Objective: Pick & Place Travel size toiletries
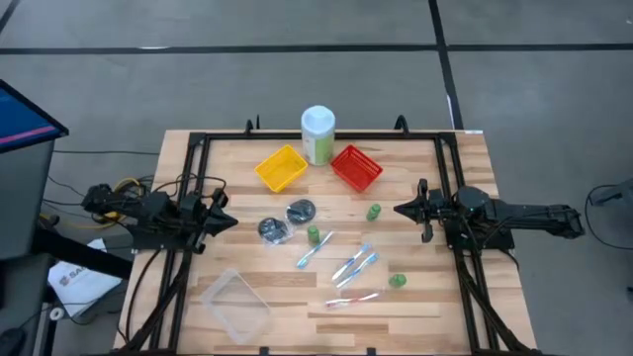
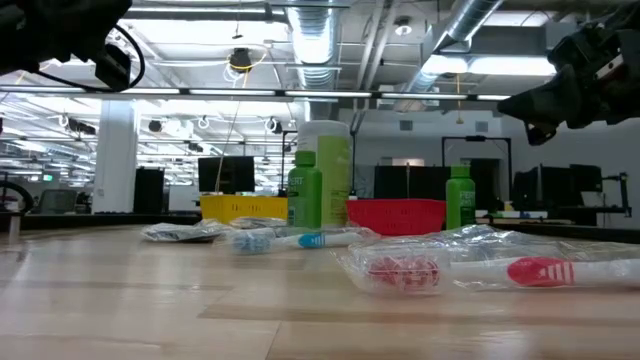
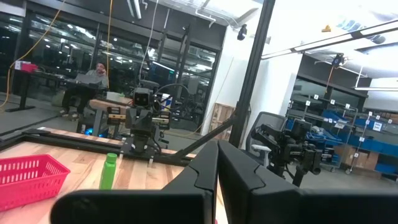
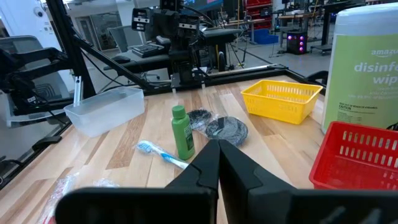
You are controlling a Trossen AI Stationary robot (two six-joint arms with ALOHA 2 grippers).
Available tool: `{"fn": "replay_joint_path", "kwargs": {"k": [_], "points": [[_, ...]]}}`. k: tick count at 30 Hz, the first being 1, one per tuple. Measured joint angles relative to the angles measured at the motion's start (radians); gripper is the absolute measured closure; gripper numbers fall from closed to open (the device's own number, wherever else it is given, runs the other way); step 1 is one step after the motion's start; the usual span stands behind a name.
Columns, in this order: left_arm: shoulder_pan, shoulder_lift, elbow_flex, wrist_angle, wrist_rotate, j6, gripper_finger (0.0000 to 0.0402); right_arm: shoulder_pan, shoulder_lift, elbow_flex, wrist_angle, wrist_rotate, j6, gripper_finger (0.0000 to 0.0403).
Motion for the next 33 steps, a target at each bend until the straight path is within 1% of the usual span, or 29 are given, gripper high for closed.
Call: {"fn": "replay_joint_path", "kwargs": {"k": [29, 31, 33], "points": [[0.0, 0.0, 0.0, 0.023, 0.0, 0.0, 0.0394, 0.0, 0.0, 0.0, 0.0, 0.0, -0.006, 0.0403], [0.0, 0.0, 0.0, 0.024, 0.0, 0.0, 0.0394, 0.001, 0.0, 0.0, 0.005, 0.0, 0.065, 0.0403], [0.0, 0.0, 0.0, 0.028, 0.0, 0.0, 0.0394, 0.003, 0.0, 0.0, 0.03, 0.0, 0.218, 0.0403]]}}
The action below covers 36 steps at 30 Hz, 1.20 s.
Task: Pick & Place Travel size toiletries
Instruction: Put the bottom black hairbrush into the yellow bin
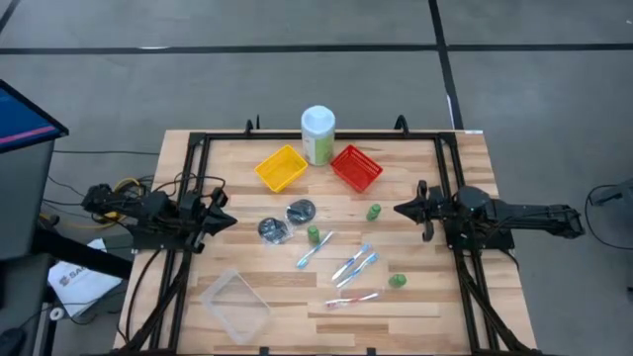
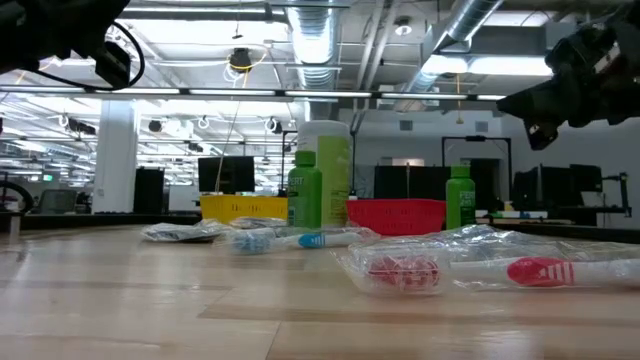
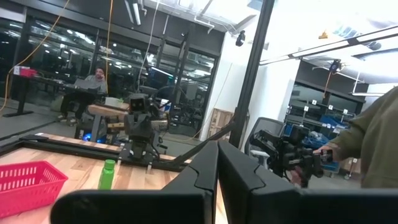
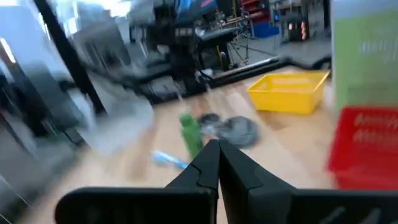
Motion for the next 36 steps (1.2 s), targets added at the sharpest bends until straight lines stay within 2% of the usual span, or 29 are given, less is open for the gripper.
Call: {"fn": "replay_joint_path", "kwargs": {"k": [4, 9, 12, 14, 16, 20, 24, 29, 36], "points": [[0.0, 0.0, 0.0, 0.003, 0.0, 0.0, 0.0394, -0.006, 0.0, 0.0, 0.029, 0.023, 0.262, 0.0403], [0.0, 0.0, 0.0, 0.005, 0.0, 0.009, 0.0394, -0.01, 0.0, 0.0, 0.027, 0.026, 0.4, 0.0403], [0.0, 0.0, 0.0, 0.04, -0.014, -0.015, 0.0394, -0.01, 0.0, 0.0, 0.027, 0.026, 0.417, 0.0403], [0.0, 0.0, 0.0, 0.095, -0.073, -0.023, 0.0394, -0.01, 0.0, 0.0, 0.027, 0.026, 0.417, 0.0403], [0.0, 0.0, 0.0, 0.177, -0.126, -0.025, 0.0394, -0.01, 0.0, 0.0, 0.027, 0.026, 0.418, 0.0403], [0.0, 0.0, 0.001, 0.392, -0.211, -0.141, 0.0394, -0.01, 0.0, 0.0, 0.027, 0.026, 0.418, 0.0403], [0.0, 0.019, 0.061, 0.427, -0.2, -0.119, 0.0394, -0.01, 0.0, 0.0, 0.027, 0.026, 0.418, 0.0403], [0.0, 0.186, 0.195, 0.423, -0.218, -0.052, 0.0394, -0.01, 0.0, 0.0, 0.027, 0.026, 0.418, 0.0403], [0.0, 0.584, 0.443, 0.406, -0.196, 0.051, 0.0375, -0.01, 0.0, 0.0, 0.027, 0.026, 0.418, 0.0403]]}}
